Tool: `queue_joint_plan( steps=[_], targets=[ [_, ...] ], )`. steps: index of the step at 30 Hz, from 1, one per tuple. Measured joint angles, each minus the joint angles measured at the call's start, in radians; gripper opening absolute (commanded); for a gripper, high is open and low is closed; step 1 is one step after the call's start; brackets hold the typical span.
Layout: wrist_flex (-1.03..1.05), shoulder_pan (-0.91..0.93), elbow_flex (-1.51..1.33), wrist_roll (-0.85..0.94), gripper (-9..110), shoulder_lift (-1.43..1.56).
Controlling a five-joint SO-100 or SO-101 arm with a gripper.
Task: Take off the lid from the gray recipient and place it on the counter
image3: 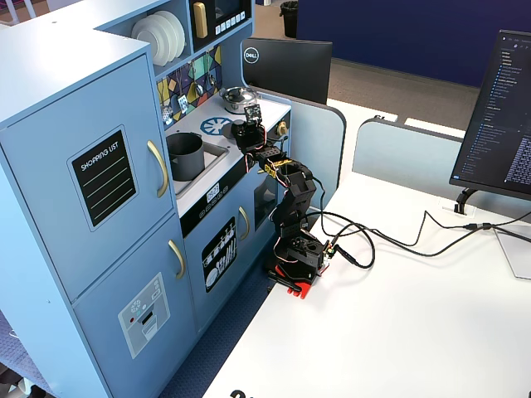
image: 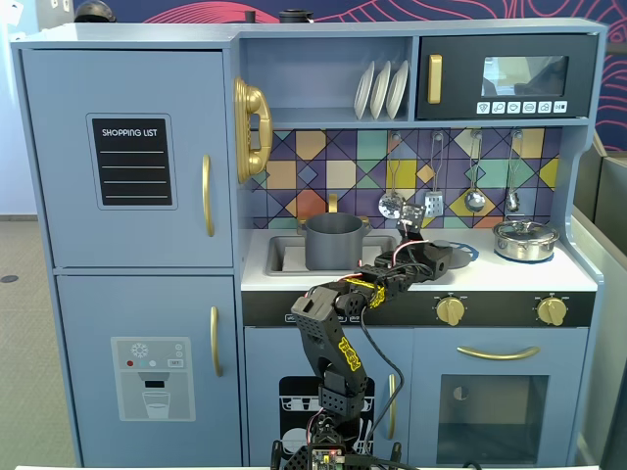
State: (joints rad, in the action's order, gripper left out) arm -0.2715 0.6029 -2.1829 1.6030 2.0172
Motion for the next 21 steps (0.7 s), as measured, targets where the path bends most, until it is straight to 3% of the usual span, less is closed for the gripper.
queue_joint_plan(
  steps=[21],
  targets=[
    [-0.04,-0.021,-0.003,-0.002,0,-0.086]
  ],
)
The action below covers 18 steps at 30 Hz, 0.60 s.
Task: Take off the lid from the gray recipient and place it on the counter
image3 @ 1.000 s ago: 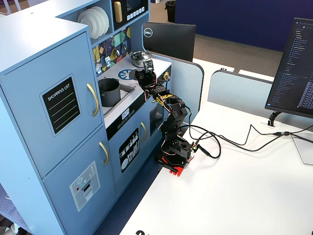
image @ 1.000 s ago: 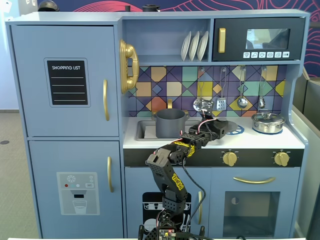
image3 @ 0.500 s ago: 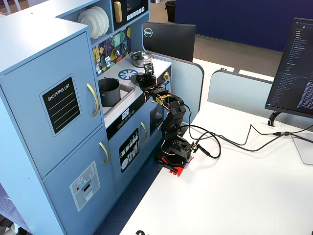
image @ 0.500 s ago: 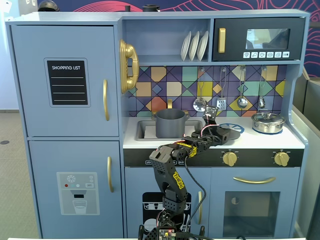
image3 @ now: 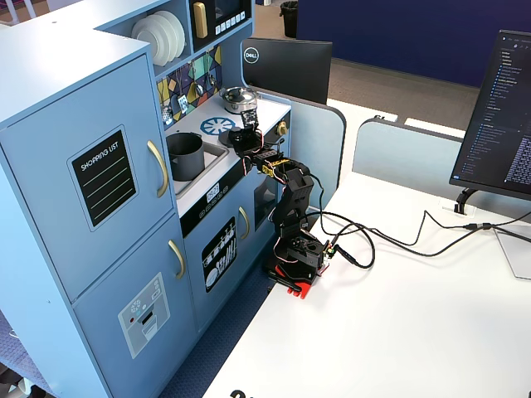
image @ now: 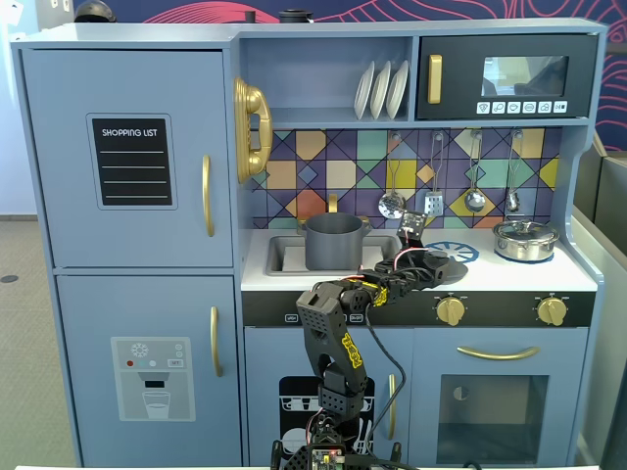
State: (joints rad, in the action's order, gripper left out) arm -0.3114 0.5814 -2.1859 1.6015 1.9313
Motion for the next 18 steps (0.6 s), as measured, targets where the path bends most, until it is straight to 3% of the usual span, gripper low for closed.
queue_joint_plan(
  steps=[11,18],
  targets=[
    [-0.009,-0.003,-0.031,0.032,0,-0.002],
    [-0.051,0.0,-0.054,0.026,30,-0.002]
  ],
)
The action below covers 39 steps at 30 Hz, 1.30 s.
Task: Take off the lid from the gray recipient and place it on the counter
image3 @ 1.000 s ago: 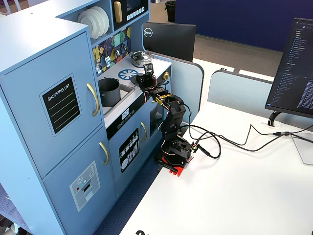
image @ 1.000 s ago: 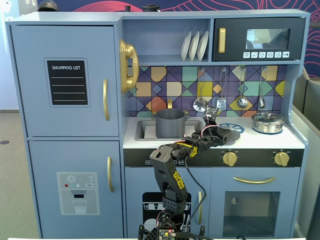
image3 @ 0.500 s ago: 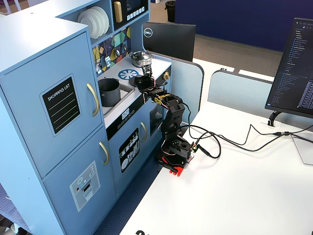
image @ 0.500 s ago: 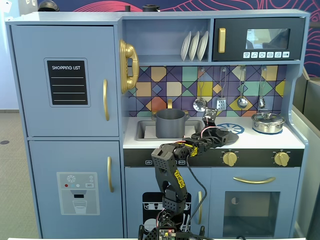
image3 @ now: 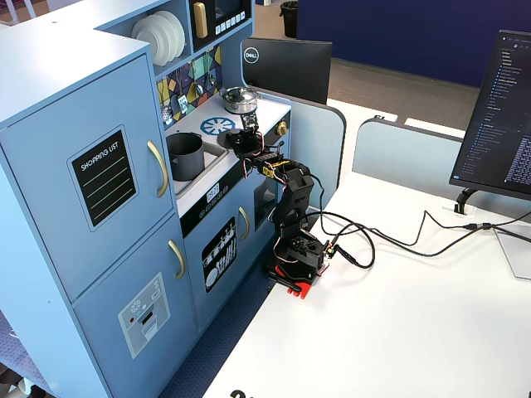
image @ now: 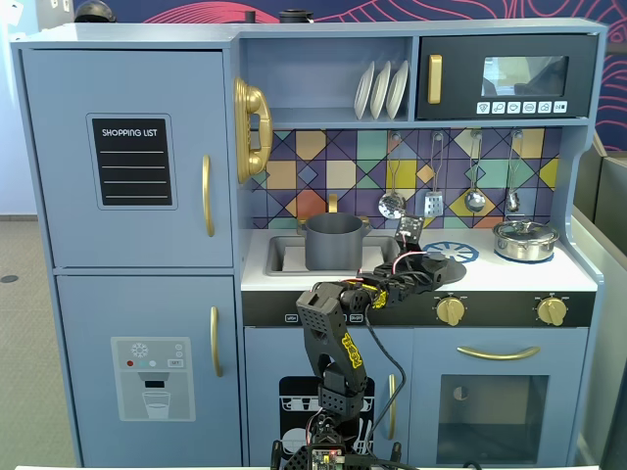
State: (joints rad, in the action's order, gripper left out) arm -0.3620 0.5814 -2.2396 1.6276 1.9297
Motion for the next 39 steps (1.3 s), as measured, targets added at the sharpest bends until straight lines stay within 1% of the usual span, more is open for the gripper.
queue_joint_plan(
  steps=[1,4,17,22,26,28,31,35,36,39],
  targets=[
    [-0.005,0.002,0.0,0.0,32,0.0],
    [-0.012,0.002,-0.002,0.002,33,0.0],
    [-0.02,0.043,-0.009,0.0,35,0.049],
    [-0.02,0.046,-0.038,0.0,34,0.121],
    [-0.012,0.043,-0.057,-0.023,34,0.239],
    [0.032,0.038,-0.057,-0.038,34,0.319],
    [0.144,0.011,-0.087,-0.071,30,0.477],
    [0.394,-0.055,-0.107,-0.106,22,0.721],
    [0.469,-0.072,-0.107,-0.11,19,0.775],
    [0.713,-0.126,-0.103,-0.112,3,0.891]
  ],
)
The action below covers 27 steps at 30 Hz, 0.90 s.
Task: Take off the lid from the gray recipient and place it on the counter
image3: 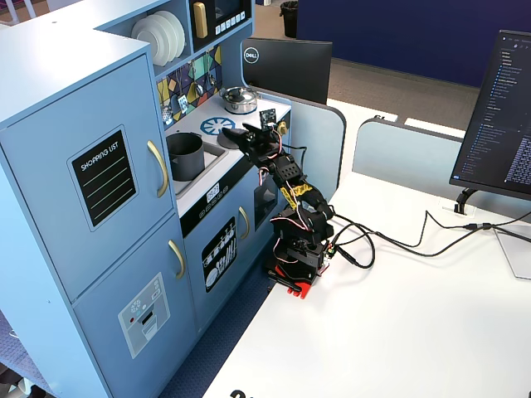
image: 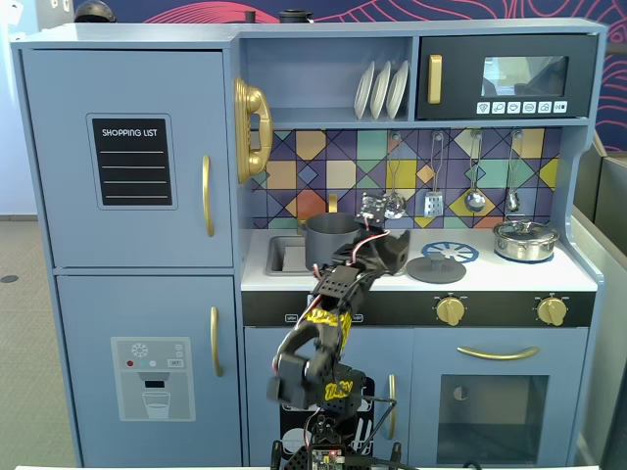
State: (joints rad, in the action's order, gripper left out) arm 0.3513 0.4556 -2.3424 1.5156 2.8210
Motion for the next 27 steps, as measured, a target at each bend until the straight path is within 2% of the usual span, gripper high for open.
queue_joint_plan(
  steps=[8,12,16,23,27],
  targets=[
    [0.758,-0.206,0.12,0.066,0,0.109],
    [0.988,-0.321,0.075,0.061,0,0.143],
    [1.009,-0.396,-0.091,0.012,0,0.196],
    [0.781,-0.44,-0.483,-0.049,0,0.284],
    [0.765,-0.468,-0.617,-0.069,0,0.337]
  ],
)
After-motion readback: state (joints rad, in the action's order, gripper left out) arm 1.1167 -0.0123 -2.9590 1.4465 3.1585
